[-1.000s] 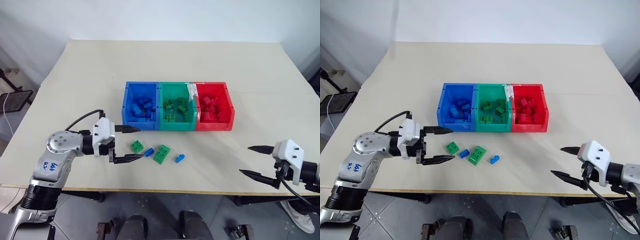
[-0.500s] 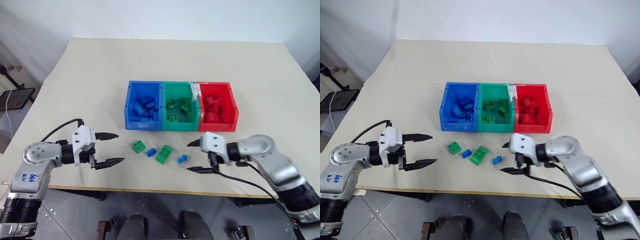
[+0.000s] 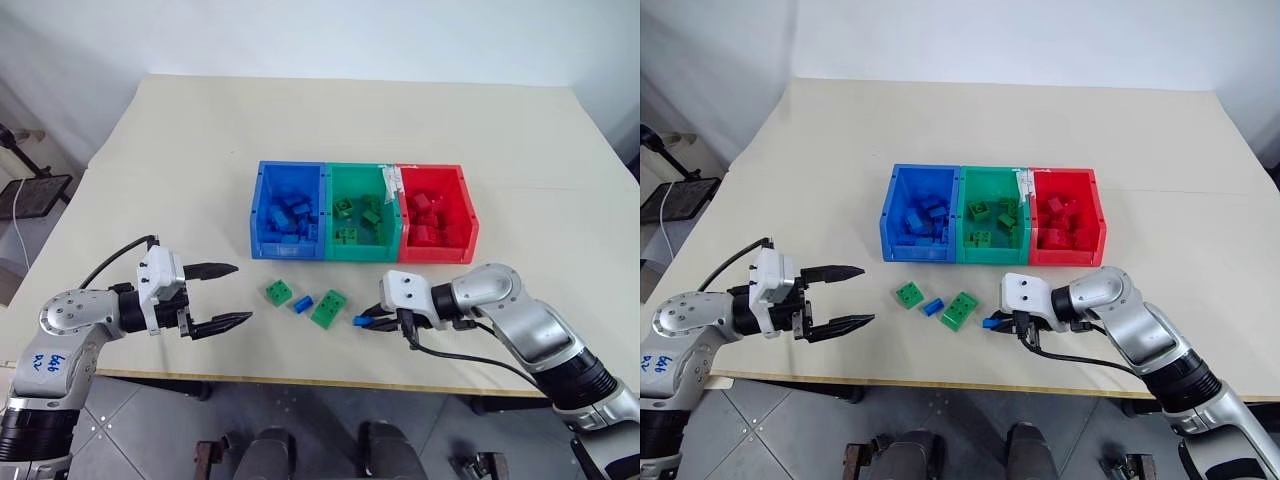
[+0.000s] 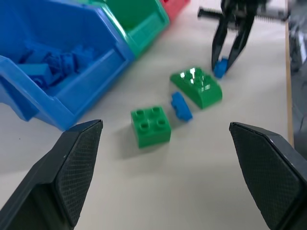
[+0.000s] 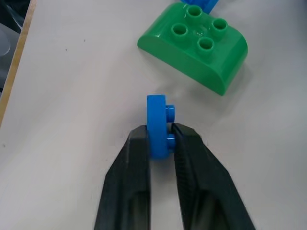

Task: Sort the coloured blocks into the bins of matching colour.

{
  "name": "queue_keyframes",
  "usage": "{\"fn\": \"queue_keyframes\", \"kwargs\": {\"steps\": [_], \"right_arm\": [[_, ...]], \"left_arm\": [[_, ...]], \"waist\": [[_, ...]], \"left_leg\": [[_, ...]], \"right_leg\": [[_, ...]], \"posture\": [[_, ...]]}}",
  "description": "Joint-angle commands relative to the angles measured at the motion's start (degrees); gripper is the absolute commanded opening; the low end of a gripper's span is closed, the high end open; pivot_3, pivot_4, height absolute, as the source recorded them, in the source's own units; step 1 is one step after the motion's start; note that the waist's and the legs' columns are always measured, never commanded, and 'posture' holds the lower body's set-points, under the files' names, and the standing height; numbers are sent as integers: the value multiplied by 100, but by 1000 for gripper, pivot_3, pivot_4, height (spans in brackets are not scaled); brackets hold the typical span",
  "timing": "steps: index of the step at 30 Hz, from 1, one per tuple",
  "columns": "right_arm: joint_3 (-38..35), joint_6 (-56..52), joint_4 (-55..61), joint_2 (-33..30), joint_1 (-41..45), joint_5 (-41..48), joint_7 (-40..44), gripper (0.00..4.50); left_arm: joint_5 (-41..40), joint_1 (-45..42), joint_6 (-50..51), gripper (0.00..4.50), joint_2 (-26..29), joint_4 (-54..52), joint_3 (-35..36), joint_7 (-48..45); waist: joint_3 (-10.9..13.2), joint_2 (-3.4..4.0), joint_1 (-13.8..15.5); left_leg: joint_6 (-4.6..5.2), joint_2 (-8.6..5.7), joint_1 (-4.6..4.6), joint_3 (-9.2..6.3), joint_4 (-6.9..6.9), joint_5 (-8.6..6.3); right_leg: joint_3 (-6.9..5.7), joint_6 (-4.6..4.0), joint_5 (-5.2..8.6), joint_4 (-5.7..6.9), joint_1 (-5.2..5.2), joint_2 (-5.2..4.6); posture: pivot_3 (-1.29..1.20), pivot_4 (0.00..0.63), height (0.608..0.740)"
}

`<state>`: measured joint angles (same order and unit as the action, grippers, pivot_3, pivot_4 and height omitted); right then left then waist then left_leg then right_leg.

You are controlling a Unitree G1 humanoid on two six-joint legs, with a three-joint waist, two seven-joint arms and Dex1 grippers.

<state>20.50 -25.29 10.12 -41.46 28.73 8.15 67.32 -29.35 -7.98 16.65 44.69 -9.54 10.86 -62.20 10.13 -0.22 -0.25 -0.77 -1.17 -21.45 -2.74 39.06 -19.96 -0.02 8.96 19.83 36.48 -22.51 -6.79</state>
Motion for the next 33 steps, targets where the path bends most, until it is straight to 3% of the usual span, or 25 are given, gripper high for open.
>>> {"fn": "queue_keyframes", "kwargs": {"steps": [1,4,7,14,18,21,26,30,33], "right_arm": [[-594,-957,357,382,416,371,-612,301],[-920,-1952,176,1219,1281,656,-1386,301],[-914,-2142,-293,1833,1920,503,-1948,301],[-931,-687,-2579,2983,3153,-28,-2949,301],[-969,-586,-2684,3096,3141,128,-2760,1570],[-1030,-622,-2393,3000,2980,250,-2601,2645],[-1304,-577,-1196,2330,2169,677,-1996,4334],[-1539,-211,-193,1489,1058,1035,-1221,4466],[-2173,592,494,837,-255,1577,-303,4466]], "left_arm": [[-113,-30,89,4500,41,-70,214,109],[-166,-142,176,4500,30,225,496,310],[-60,-100,92,4500,66,355,571,305],[-28,252,77,4500,-39,63,587,418],[-40,257,96,4500,-72,-4,569,473],[-59,254,117,4500,-79,-41,546,477],[-37,154,85,4500,-48,132,518,400],[72,-12,-30,4500,20,383,431,259],[337,-220,-438,4500,148,898,350,12]], "waist": [[0,0,-14],[0,0,-115],[-1,2,-176],[0,2,-227],[0,2,-245],[0,2,-297],[0,2,-281],[0,1,-238],[0,1,-152]], "left_leg": [[0,0,0,0,0,0],[-6,4,0,2,0,3],[-18,9,1,1,-13,9],[-22,-3,3,-9,-28,6],[-21,-2,2,-24,-27,6],[-21,-3,2,-24,-26,6],[-21,-3,2,-23,-24,6],[-16,-6,3,-23,-22,4],[-15,-11,3,-14,-23,3]], "right_leg": [[0,0,0,0,0,0],[1,-1,0,6,-7,4],[0,-7,-3,18,-23,13],[-64,-42,-24,49,-37,-11],[-98,-43,-25,54,-33,-21],[-105,-43,-25,54,-31,-26],[-108,-43,-25,54,-28,-29],[-113,-43,-25,41,-16,-32],[-117,-43,-25,33,-15,-30]], "posture": [[0,150,740],[0,150,740],[0,150,740],[0,150,740],[0,150,740],[0,150,740],[0,150,740],[0,150,740],[0,150,740]]}}
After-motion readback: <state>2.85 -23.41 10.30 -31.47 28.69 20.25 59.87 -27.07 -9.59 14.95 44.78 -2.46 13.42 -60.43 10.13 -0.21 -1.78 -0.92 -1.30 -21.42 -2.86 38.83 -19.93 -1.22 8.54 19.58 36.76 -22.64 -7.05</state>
